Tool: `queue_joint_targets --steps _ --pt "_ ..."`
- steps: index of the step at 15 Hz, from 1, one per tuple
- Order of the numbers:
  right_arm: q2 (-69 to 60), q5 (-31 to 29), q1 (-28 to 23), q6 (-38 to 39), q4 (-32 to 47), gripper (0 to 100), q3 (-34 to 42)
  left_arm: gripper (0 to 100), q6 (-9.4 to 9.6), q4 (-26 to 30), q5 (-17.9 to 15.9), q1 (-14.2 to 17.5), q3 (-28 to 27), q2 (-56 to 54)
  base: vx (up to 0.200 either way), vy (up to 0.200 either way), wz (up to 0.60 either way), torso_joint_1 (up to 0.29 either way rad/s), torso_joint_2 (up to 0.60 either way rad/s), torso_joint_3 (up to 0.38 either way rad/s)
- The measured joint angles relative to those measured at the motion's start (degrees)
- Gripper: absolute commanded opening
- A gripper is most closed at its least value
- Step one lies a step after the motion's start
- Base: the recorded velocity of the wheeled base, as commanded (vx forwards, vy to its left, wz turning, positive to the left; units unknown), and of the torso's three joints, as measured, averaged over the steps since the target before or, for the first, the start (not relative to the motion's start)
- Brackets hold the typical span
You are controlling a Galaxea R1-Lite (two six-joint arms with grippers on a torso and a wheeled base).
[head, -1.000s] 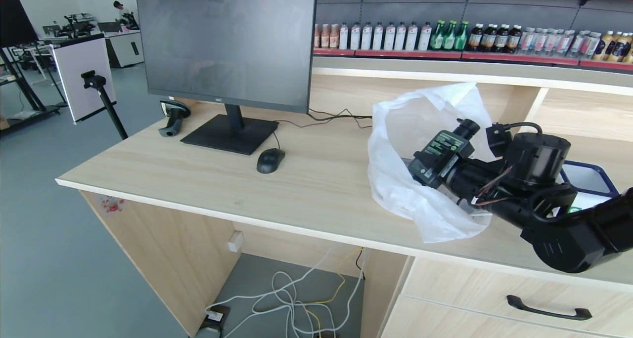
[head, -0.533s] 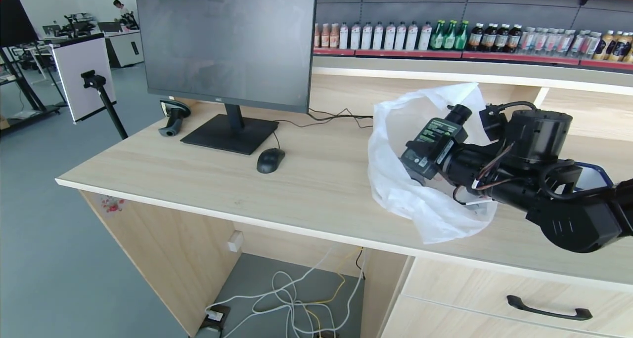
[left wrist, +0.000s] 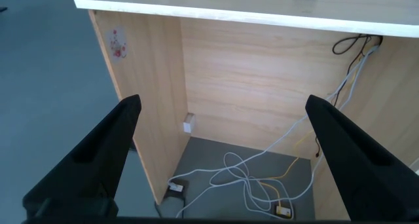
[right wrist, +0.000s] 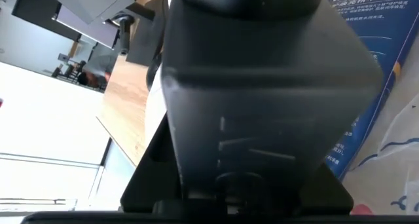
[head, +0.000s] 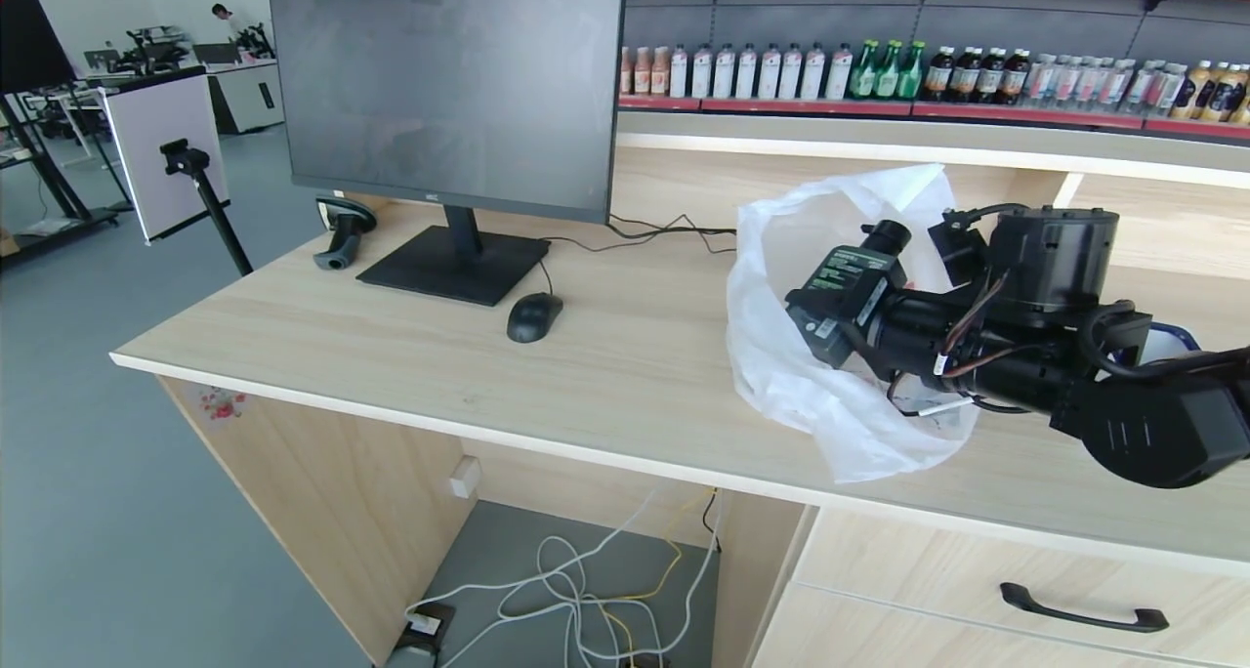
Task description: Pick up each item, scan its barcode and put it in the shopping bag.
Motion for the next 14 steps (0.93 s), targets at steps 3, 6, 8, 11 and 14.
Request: queue_joint_targets --steps 3,6,8,11,14 --pt "1.8 0.0 -0.2 1.1 0.4 0 0.0 100 0.0 0.0 0.0 0.0 0.0 0.0 0.0 0.0 0.0 0.0 0.0 0.0" --pt "3.5 -0.2 -1.5 1.3 0.3 0 -0.1 100 0.0 0.0 0.0 0.0 0.0 0.0 0.0 0.0 0.0 0.0 0.0 0.0" --pt "4.4 -0.1 -2.0 1.2 0.7 0 -1.3 100 0.05 0.0 0.0 0.0 0.0 0.0 0.0 0.0 0.0 0.0 0.0 0.0" --pt "5.4 -1.2 -4.1 0.9 0.7 0 -2.0 100 0.05 0.0 0.0 0.0 0.0 0.0 0.0 0.0 0.0 0.0 0.0 0.0" --pt "5.8 -2.8 -6.4 0.8 0.7 0 -1.4 100 0.0 0.0 0.0 0.0 0.0 0.0 0.0 0.0 0.0 0.0 0.0 0.0"
